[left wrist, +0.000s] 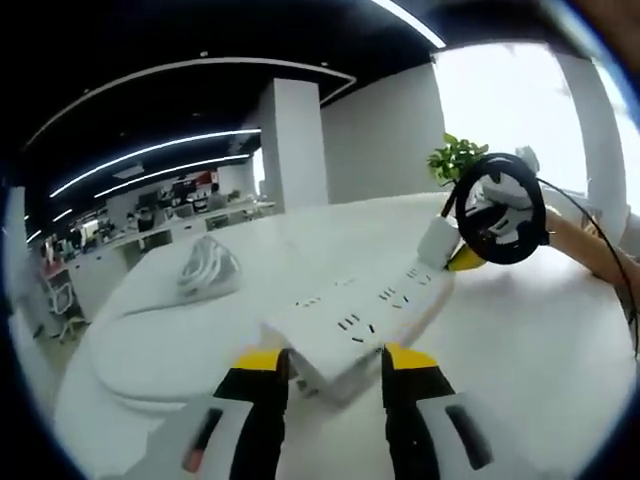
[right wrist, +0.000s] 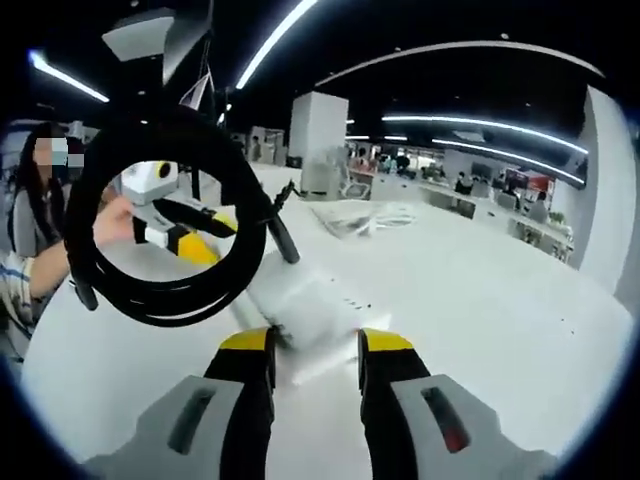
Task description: Straighten the power strip on the desk, plug the charger into it
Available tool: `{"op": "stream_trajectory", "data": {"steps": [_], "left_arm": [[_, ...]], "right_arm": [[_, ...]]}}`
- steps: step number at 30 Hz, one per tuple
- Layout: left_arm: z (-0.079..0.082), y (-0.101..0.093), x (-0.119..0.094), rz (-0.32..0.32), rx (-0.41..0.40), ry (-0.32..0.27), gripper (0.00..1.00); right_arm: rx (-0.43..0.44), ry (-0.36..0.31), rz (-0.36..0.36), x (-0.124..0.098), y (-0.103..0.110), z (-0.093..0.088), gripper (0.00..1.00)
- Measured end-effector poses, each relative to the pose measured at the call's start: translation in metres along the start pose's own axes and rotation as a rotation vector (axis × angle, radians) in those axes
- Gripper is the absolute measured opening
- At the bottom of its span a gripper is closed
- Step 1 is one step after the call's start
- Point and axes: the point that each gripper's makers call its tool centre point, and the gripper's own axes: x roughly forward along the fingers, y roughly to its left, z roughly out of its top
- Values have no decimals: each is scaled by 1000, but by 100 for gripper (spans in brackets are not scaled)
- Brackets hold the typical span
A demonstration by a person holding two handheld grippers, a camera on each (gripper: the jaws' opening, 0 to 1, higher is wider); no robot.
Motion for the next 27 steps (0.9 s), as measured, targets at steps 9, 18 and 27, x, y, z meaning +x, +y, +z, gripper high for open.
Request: {"op": "stream_trajectory", "data": {"steps": [9, 18, 27], "left_arm": [[-2, -1, 0, 6, 7, 7, 38], [-2, -1, 1, 12, 6, 5, 38], [-2, 0, 1, 17, 12, 2, 38]], "right_arm": [[62, -15, 48, -3, 3, -3, 32], [76, 7, 51, 1, 6, -8, 35], [87, 10, 63, 2, 10, -9, 42]]}}
